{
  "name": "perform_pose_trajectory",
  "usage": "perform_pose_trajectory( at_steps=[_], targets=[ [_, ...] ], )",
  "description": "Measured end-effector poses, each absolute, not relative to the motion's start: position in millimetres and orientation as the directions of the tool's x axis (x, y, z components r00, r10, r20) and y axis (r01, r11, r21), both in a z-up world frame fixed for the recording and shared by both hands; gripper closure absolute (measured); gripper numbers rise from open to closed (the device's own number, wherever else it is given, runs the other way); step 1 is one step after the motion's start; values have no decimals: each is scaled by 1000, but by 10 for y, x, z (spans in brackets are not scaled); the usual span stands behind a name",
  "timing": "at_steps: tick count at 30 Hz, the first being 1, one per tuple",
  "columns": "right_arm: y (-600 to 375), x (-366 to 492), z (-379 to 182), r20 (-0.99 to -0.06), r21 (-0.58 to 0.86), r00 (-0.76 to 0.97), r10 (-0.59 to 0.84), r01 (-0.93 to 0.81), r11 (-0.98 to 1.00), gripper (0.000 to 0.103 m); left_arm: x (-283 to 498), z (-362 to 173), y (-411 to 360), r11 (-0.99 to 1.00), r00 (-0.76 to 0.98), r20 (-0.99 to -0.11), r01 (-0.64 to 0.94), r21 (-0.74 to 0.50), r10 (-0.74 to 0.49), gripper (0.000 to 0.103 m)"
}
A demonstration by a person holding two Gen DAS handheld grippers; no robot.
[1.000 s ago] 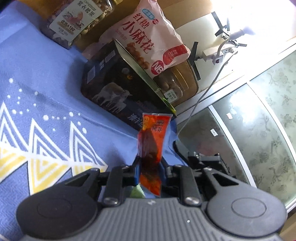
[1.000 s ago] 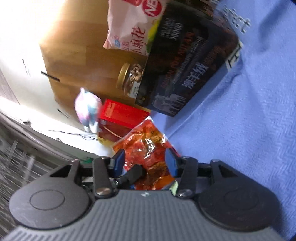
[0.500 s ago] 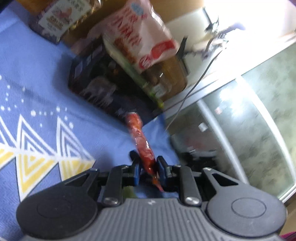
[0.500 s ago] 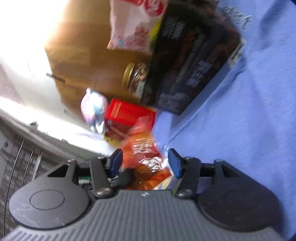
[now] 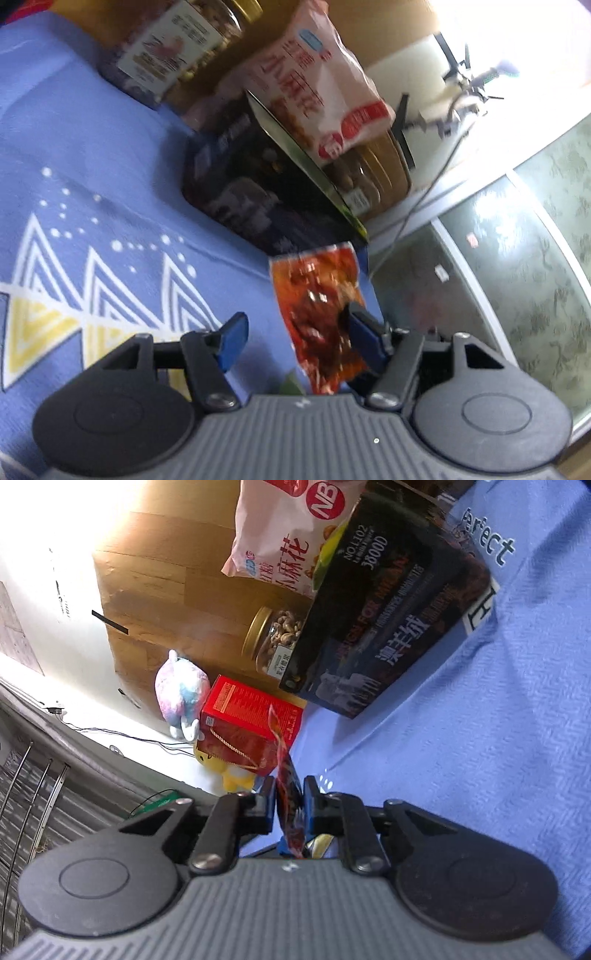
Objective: Organize snacks
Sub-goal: 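Lift the orange bag with the left gripper, carry it into the tin, release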
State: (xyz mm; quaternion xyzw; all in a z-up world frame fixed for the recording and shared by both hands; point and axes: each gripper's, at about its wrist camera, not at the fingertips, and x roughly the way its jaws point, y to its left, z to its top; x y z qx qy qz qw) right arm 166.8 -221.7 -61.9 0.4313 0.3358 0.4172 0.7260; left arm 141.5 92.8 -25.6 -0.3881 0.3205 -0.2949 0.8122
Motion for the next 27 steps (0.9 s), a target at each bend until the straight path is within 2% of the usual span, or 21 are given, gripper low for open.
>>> perform_pose_trajectory(
  at_steps=[4, 5, 8, 10, 13, 18, 24, 27],
  targets=[
    [-2174, 1678, -602, -127, 902, 393, 911, -335, 271, 86, 1399, -232, 936, 516, 631, -268, 247, -820, -728, 45],
    [-2176, 1677, -599, -129, 901, 392, 911, -338, 272, 86, 1388, -223, 932, 513, 630, -260, 257, -819, -731, 56],
    [-2193, 1672, -596, -137, 900, 402, 905, -332, 283, 85, 1334, -157, 927, 527, 649, -241, 289, -799, -722, 75],
    [-2204, 1660, -580, -126, 899, 406, 905, -339, 278, 86, 1341, -143, 944, 516, 651, -235, 280, -810, -722, 82],
    [-2205, 1644, -456, -126, 884, 421, 898, -364, 294, 86, 1388, -45, 943, 501, 648, -226, 276, -820, -727, 82],
    [-2216, 1838, 57, -119, 808, 478, 870, -462, 365, 86, 1709, 455, 786, 583, 660, -253, 343, -736, -708, 82],
    [-2404, 2342, 399, -144, 727, 610, 779, -469, 502, 86, 2387, 911, 256, 744, 699, -362, 367, -558, -617, 80],
    [-2358, 2466, 417, -228, 552, 741, 631, -436, 711, 79, 2747, 812, -9, 828, 713, -466, 300, -473, -524, 75]
  ],
)
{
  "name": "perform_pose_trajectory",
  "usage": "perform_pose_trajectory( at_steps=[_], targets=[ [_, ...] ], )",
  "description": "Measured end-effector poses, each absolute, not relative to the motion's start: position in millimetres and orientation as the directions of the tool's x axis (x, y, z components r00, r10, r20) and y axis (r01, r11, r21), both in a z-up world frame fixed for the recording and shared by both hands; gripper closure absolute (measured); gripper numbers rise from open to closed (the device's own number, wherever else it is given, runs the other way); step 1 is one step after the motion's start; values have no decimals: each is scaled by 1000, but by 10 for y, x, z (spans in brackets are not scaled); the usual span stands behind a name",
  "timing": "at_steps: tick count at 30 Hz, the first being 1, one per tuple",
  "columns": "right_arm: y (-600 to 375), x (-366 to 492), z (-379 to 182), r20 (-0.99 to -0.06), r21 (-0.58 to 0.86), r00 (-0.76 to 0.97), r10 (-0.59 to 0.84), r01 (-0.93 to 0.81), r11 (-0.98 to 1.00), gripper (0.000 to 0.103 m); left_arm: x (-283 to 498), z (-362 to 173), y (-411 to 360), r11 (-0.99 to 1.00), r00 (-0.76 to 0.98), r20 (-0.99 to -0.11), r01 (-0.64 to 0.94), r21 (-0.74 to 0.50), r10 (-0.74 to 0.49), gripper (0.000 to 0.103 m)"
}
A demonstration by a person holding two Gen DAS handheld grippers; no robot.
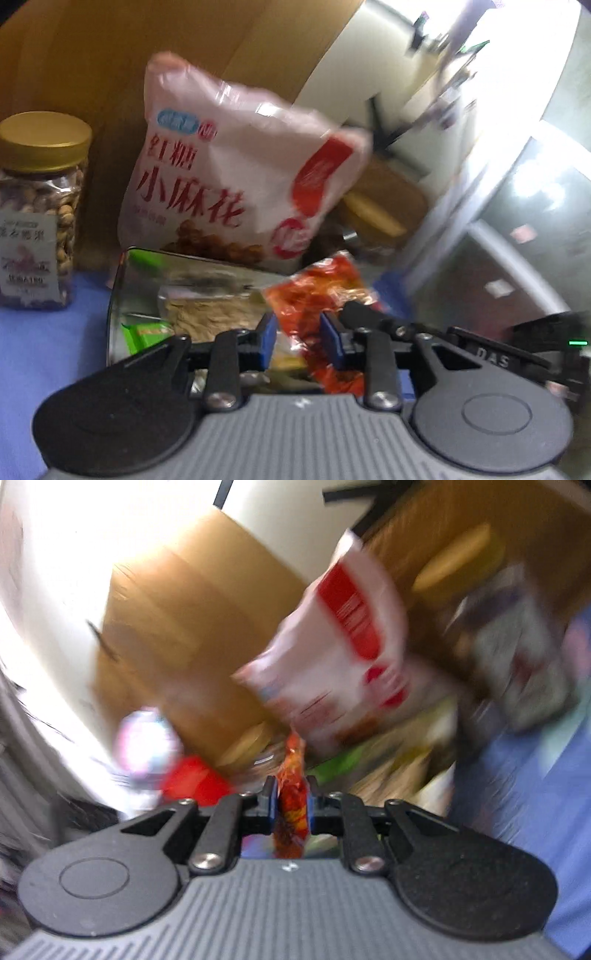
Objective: Organize snacks
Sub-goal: 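Lift the orange bag with the left gripper, carry it into the tin, release, then grasp the green square packet with the left gripper beside the right gripper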
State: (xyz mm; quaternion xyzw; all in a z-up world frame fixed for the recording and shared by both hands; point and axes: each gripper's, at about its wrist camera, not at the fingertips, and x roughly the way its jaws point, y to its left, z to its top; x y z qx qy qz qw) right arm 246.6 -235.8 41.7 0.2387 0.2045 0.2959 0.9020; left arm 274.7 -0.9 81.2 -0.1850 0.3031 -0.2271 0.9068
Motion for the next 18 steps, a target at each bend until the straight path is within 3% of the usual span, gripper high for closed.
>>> perform_pose_trajectory(
  at_steps=[1, 2, 3, 5, 10, 12, 15, 18],
  targets=[
    [-2328, 2466, 398, -253, 477, 791, 558, -399, 783, 73, 2801, 753, -65, 851, 717, -492, 283, -443, -494, 75],
    [-2348, 2451, 362, -252, 436, 820, 515, -379, 816, 59, 2830, 702, -113, 868, 719, -512, 272, -415, -470, 75],
    [-2376, 2416, 327, -234, 422, 839, 492, -368, 829, 54, 2815, 657, -135, 879, 723, -520, 269, -395, -455, 75],
    [-2477, 2343, 261, -190, 443, 855, 482, -364, 819, 54, 2708, 612, -94, 883, 742, -501, 273, -383, -446, 65],
    [-2644, 2178, 303, -148, 517, 859, 490, -355, 779, 55, 2242, 643, 144, 894, 778, -468, 267, -359, -420, 64],
    [-2692, 1995, 379, -136, 563, 821, 555, -397, 725, 54, 1959, 708, 262, 900, 787, -460, 271, -342, -411, 58],
    [-2656, 1673, 303, -183, 600, 690, 701, -486, 635, 46, 1515, 670, 479, 885, 766, -471, 277, -374, -438, 57],
    [-2474, 1345, 88, -299, 575, 584, 754, -521, 631, 46, 1110, 561, 598, 882, 734, -512, 265, -390, -447, 48]
  ],
)
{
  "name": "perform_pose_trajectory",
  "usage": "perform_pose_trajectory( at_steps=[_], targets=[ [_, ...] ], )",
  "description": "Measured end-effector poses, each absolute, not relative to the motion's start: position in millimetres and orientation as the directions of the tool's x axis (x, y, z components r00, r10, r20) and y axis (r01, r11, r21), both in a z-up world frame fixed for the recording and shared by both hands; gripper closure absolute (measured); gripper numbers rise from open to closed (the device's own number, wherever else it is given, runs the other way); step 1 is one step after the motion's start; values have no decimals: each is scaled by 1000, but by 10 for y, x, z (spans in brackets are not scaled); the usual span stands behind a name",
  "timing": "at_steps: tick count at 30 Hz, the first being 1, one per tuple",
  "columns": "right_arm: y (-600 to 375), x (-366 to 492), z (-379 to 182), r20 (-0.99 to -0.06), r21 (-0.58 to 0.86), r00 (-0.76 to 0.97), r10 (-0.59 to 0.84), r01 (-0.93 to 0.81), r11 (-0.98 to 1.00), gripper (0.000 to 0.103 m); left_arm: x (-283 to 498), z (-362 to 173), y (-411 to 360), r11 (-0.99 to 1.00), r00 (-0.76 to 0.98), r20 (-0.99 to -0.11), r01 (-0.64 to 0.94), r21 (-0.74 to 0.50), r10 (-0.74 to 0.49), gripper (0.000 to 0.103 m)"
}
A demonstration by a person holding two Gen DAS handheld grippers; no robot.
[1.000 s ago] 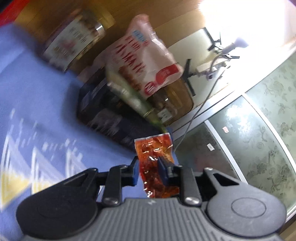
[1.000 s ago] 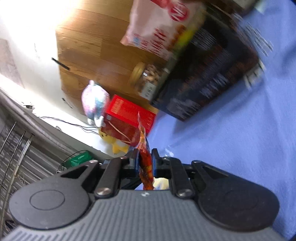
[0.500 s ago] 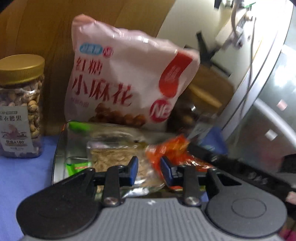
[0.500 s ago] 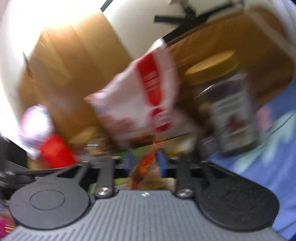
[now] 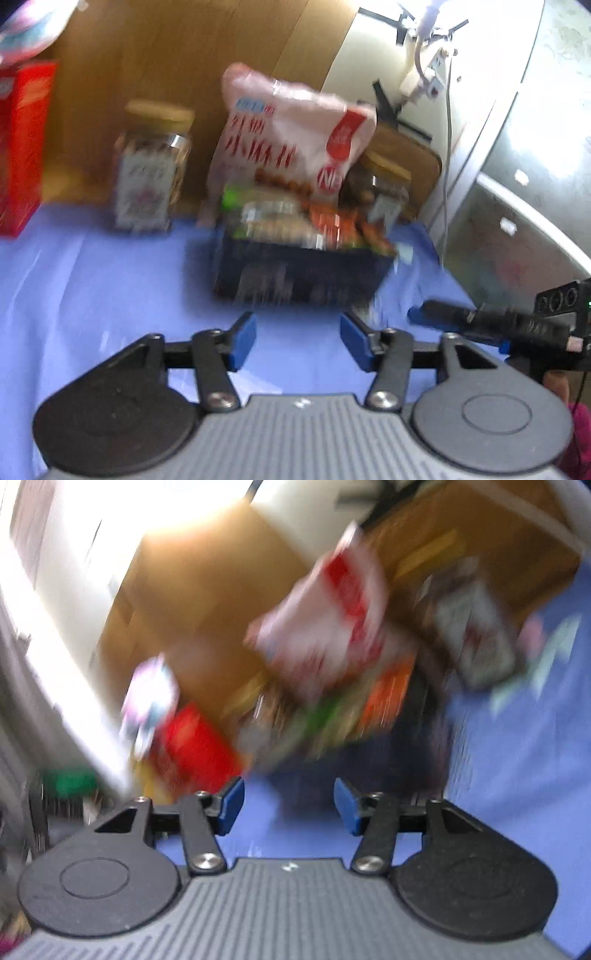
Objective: Organize snacks
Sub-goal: 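Grasp the green square packet with the left gripper beside the right gripper, then carry the green packet with the left gripper into the tin and release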
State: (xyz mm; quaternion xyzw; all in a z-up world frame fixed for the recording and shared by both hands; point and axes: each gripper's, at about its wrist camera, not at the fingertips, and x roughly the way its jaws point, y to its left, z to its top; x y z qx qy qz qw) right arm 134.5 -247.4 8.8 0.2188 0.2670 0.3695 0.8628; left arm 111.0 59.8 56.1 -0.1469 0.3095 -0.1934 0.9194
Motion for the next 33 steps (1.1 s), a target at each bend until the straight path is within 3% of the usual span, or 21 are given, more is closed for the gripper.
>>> perform_pose_trajectory(
  at_steps=[5, 10, 19, 23, 26, 28, 29, 30, 33],
  targets=[
    [-2171, 1025, -245, -432, 561, 492, 755, -509, 653, 46, 768, 237, 615, 832, 622, -582, 227, -505, -523, 48],
    [-1962, 871, -213, -440, 511, 519, 732, -525, 680, 46, 621, -65, 718, 729, 591, -534, 141, -670, -604, 51],
    [-1784, 631, -244, -442, 450, 515, 734, -580, 678, 44, 642, -169, 849, 658, 602, -483, 96, -747, -636, 52],
    [-1616, 470, -225, -465, 357, 515, 720, -635, 685, 32, 676, -153, 813, 670, 611, -486, 101, -735, -625, 51],
    [-1397, 297, -239, -495, 175, 570, 656, -674, 718, 25, 668, -158, 807, 667, 620, -477, 101, -739, -622, 50],
    [-1289, 214, -264, -502, 71, 611, 612, -676, 734, 27, 665, -148, 813, 672, 630, -477, 97, -735, -613, 50],
    [-1283, 206, -268, -499, 49, 623, 602, -673, 738, 33, 654, -134, 817, 681, 641, -480, 93, -726, -599, 50],
    [-1283, 214, -269, -496, 42, 629, 598, -671, 741, 41, 649, -115, 822, 690, 650, -482, 92, -718, -588, 50],
    [-1344, 296, -266, -479, 89, 629, 612, -659, 747, 43, 670, -39, 854, 686, 661, -462, 111, -719, -591, 51]
  ],
)
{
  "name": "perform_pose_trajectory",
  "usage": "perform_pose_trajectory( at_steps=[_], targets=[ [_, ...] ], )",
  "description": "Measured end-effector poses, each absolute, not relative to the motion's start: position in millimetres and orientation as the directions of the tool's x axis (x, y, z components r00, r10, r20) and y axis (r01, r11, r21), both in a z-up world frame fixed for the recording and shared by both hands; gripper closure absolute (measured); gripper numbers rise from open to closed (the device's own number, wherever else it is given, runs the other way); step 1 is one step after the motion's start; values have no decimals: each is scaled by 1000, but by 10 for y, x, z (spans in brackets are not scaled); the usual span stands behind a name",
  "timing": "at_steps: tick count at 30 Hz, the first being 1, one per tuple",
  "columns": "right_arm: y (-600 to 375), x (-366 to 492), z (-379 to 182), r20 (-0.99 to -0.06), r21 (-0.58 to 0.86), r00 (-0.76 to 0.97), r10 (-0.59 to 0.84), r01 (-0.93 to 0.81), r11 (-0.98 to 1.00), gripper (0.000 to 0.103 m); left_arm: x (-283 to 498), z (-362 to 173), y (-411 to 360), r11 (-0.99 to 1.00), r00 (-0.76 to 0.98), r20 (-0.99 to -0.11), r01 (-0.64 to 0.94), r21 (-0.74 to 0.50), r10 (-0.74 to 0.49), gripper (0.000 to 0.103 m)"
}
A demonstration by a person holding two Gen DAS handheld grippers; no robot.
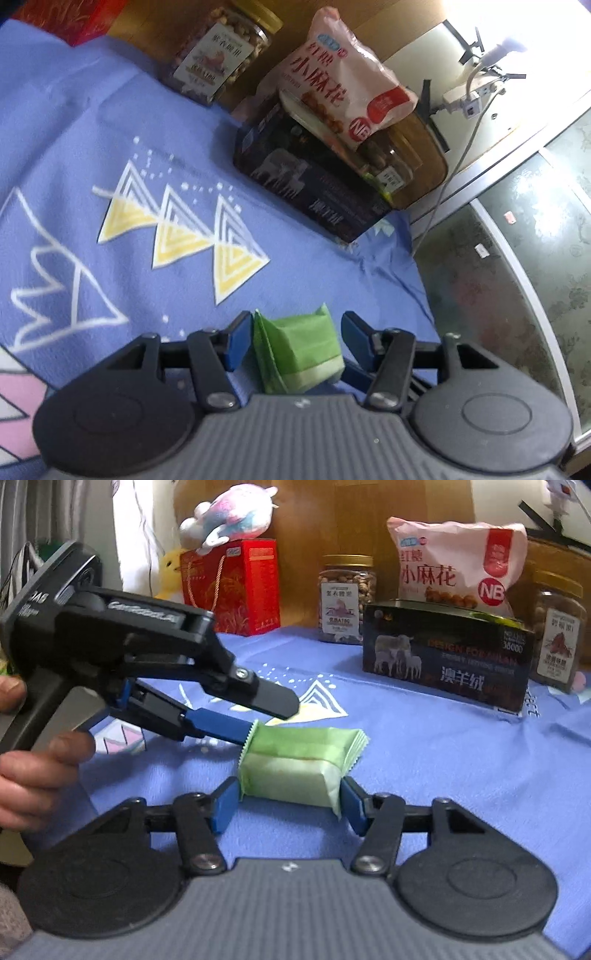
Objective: Organize snacks
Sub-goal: 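Carry the green packet with the left gripper into the tin and release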
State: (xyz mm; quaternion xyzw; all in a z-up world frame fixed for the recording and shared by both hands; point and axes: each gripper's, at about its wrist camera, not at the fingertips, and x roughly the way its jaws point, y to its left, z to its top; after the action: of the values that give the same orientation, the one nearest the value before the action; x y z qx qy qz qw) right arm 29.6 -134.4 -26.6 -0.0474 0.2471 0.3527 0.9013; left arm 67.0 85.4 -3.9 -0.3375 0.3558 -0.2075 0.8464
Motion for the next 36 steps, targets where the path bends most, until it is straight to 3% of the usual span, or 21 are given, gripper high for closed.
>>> perform_pose_trajectory(
  at_steps=[7, 15, 19, 23, 30, 34, 36],
  targets=[
    [-1334, 494, 12, -374, 34, 709, 598, -634, 773, 44, 988, 373, 823, 698, 684, -412, 200, -688, -602, 51],
    [-1423, 1261, 493, -268, 23, 781, 564, -580, 814, 44, 1787, 999, 592, 775, 738, -375, 309, -551, -560, 51],
    [-1336, 1842, 539, -270, 25, 794, 544, -559, 829, 40, 2401, 1047, 553, 825, 759, -405, 297, -481, -509, 48],
    [-1306, 2156, 365, -318, 35, 810, 493, -510, 860, 37, 2833, 799, 518, 878, 751, -504, 208, -432, -426, 48],
    [-1604, 1886, 289, -214, 146, 853, 476, -454, 879, 37, 2708, 758, 682, 836, 827, -382, 178, -518, -413, 48],
    [-1695, 1597, 291, -193, 141, 898, 395, -373, 917, 36, 2549, 778, 554, 860, 854, -346, 202, -468, -388, 48],
    [-1807, 1393, 218, -196, 195, 921, 336, -299, 934, 30, 2510, 825, 477, 889, 862, -344, 223, -401, -371, 48]
  ],
)
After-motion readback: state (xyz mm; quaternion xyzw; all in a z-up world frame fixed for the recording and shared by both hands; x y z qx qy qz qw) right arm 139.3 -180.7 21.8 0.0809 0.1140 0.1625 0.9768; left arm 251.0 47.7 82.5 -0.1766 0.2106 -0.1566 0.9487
